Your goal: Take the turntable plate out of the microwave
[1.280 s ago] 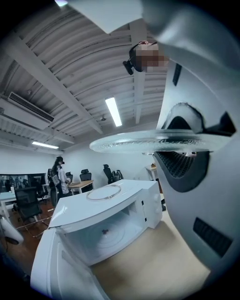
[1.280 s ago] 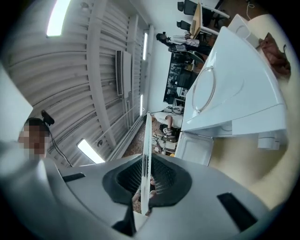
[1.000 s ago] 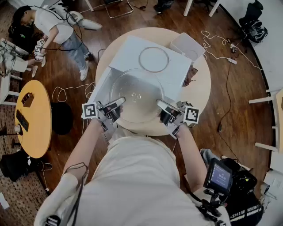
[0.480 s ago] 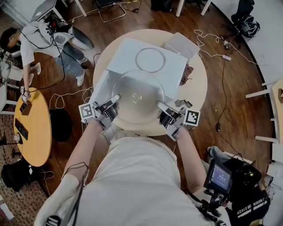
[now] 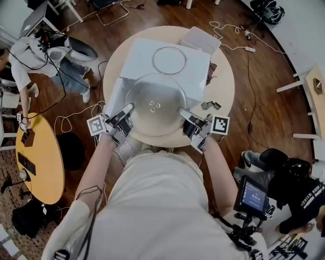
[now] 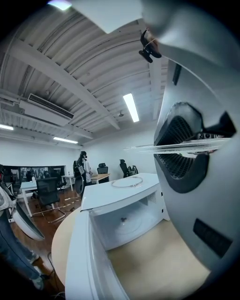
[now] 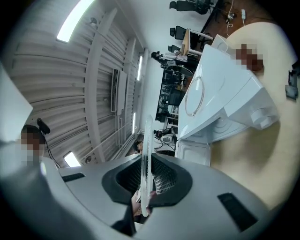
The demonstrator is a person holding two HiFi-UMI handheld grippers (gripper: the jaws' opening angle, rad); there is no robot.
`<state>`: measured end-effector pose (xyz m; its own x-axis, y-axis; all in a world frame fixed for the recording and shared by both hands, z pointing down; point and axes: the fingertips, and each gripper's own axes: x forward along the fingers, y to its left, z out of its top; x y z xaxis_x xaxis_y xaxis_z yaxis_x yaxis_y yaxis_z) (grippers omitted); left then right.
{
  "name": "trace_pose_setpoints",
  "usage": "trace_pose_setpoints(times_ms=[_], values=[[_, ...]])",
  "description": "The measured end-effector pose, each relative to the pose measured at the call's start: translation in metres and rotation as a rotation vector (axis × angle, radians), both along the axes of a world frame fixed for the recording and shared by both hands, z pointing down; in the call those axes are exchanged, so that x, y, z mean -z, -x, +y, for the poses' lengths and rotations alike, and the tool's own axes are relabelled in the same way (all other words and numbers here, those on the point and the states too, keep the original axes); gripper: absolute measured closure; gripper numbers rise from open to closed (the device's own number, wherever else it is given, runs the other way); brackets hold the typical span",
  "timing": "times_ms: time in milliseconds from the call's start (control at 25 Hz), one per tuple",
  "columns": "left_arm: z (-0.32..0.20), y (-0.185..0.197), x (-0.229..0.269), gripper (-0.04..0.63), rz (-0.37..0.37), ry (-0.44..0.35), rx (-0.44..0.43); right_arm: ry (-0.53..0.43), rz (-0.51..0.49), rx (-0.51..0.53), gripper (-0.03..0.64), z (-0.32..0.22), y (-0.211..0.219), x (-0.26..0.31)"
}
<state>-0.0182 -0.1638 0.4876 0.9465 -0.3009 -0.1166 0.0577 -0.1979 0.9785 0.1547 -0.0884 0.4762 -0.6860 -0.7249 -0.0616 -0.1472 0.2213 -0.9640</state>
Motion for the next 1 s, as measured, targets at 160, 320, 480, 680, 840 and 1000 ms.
trace_pose_setpoints(times_ms=[160,320,480,680,840,1000], values=[[-0.001,0.014,-0.002,0.561,0.013,0.020,-0.023,0.002,0.057,-0.008,0.584,-0.002,0.014,0.005],[-0.002,0.022,0.003,0.563,0.054,0.040,-0.060,0.011,0.075,-0.043,0.584,0.000,0.024,0.012],[0.000,0.027,0.009,0.563,0.076,0.044,-0.101,0.017,0.079,-0.073,0.584,0.006,0.032,0.017],[0.006,0.029,0.020,0.563,0.084,0.036,-0.157,0.018,0.070,-0.126,0.585,0.016,0.037,0.027],[0.011,0.029,0.033,0.563,0.100,0.017,-0.207,-0.016,0.077,-0.174,0.584,0.026,0.039,0.039],[0.016,0.027,0.040,0.564,0.103,0.002,-0.254,-0.026,0.088,-0.214,0.584,0.036,0.040,0.047]])
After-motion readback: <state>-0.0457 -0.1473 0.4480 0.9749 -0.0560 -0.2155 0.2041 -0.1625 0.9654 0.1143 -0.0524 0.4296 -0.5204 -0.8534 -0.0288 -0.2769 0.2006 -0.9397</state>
